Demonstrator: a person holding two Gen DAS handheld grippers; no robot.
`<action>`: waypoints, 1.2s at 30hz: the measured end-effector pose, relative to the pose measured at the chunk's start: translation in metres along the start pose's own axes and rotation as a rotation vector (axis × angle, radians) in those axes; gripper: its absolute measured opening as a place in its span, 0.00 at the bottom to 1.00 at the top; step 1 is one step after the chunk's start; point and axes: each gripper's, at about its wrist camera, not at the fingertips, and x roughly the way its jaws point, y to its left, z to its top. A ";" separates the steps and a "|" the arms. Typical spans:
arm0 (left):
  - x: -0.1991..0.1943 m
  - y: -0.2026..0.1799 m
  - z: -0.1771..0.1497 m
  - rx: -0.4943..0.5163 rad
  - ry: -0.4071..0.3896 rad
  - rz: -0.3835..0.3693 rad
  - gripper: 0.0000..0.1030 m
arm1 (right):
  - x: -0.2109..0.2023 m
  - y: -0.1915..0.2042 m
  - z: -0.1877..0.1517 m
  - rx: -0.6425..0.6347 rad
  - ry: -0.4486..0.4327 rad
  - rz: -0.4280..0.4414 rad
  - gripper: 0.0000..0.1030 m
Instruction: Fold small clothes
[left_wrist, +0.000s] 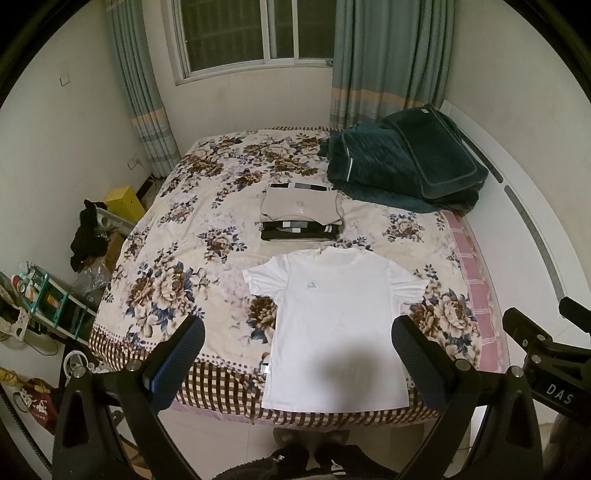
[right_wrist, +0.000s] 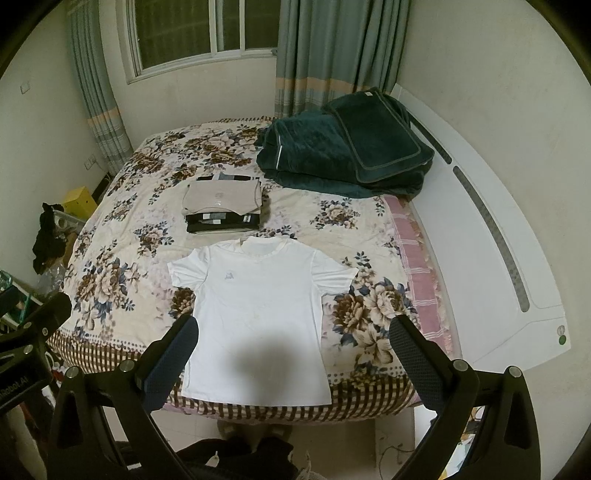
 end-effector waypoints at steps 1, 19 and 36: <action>0.003 0.002 0.003 0.001 -0.004 0.002 1.00 | 0.001 0.000 0.000 0.002 0.001 0.001 1.00; 0.240 0.048 -0.005 -0.040 0.066 0.191 1.00 | 0.227 -0.131 -0.023 0.610 0.323 -0.037 0.92; 0.526 0.036 -0.102 -0.175 0.401 0.389 1.00 | 0.717 -0.247 -0.139 1.368 0.314 0.467 0.53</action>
